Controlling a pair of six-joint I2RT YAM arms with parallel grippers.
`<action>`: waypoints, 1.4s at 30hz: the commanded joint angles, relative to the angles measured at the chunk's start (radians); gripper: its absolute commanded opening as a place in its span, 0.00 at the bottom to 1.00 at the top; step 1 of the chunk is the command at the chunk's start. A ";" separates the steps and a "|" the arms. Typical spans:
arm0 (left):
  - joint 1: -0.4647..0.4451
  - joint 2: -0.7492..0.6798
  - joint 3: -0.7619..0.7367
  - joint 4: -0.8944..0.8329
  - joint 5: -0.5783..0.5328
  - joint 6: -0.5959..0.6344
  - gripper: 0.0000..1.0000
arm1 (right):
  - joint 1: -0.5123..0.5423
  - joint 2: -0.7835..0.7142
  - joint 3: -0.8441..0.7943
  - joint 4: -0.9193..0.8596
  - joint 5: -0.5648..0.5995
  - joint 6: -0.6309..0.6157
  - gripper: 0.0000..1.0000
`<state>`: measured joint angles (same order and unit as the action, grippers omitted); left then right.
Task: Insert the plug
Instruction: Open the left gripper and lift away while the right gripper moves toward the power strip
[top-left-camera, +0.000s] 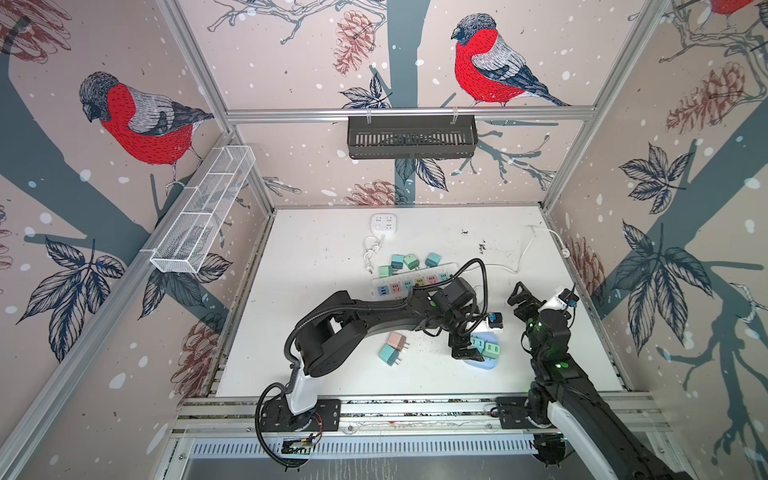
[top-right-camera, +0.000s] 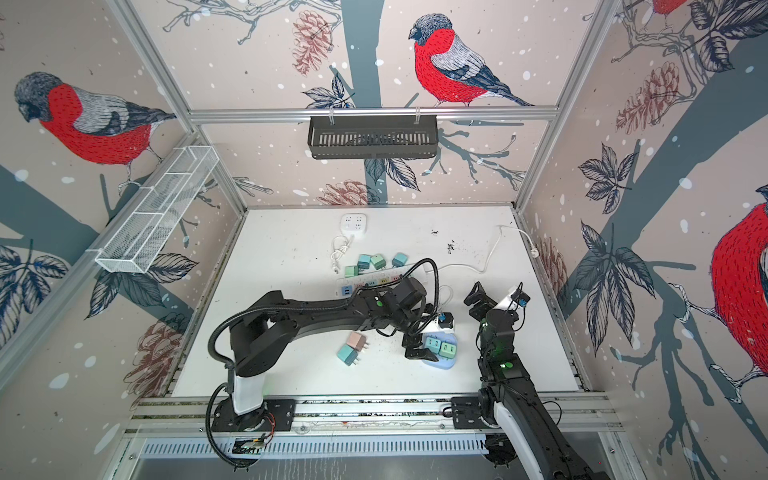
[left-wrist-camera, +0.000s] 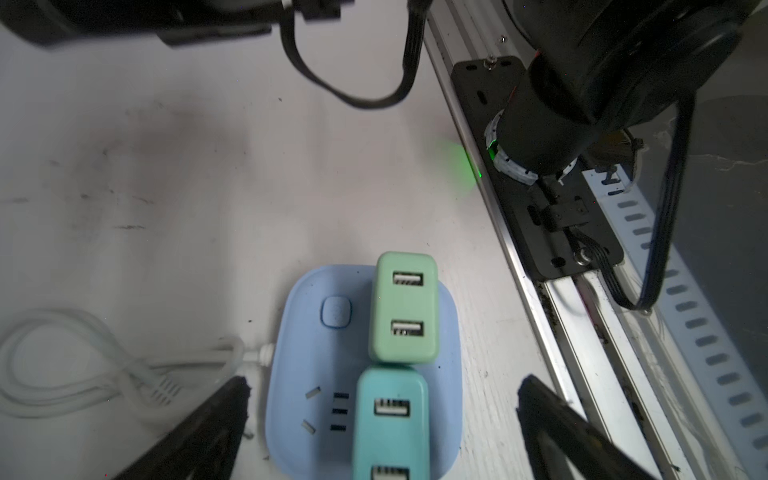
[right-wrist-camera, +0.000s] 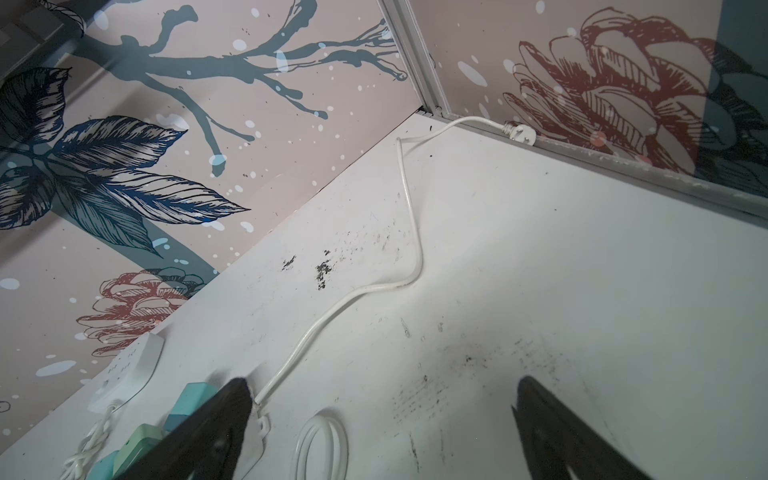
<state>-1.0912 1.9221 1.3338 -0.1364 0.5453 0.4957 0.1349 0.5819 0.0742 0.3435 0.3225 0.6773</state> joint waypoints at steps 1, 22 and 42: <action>0.001 -0.101 -0.029 0.080 -0.066 -0.019 0.99 | -0.015 -0.001 0.010 -0.011 -0.002 0.021 1.00; 0.533 -0.822 -0.729 0.618 -0.872 -0.853 0.98 | 0.063 0.230 0.113 0.061 -0.223 -0.050 0.94; 0.583 -0.515 -0.392 0.029 -1.160 -1.511 0.98 | 0.259 0.994 0.735 -0.173 -0.220 -0.076 0.74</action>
<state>-0.5137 1.4059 0.9463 -0.0700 -0.6064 -0.9100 0.3916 1.5188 0.7555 0.2115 0.0868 0.6209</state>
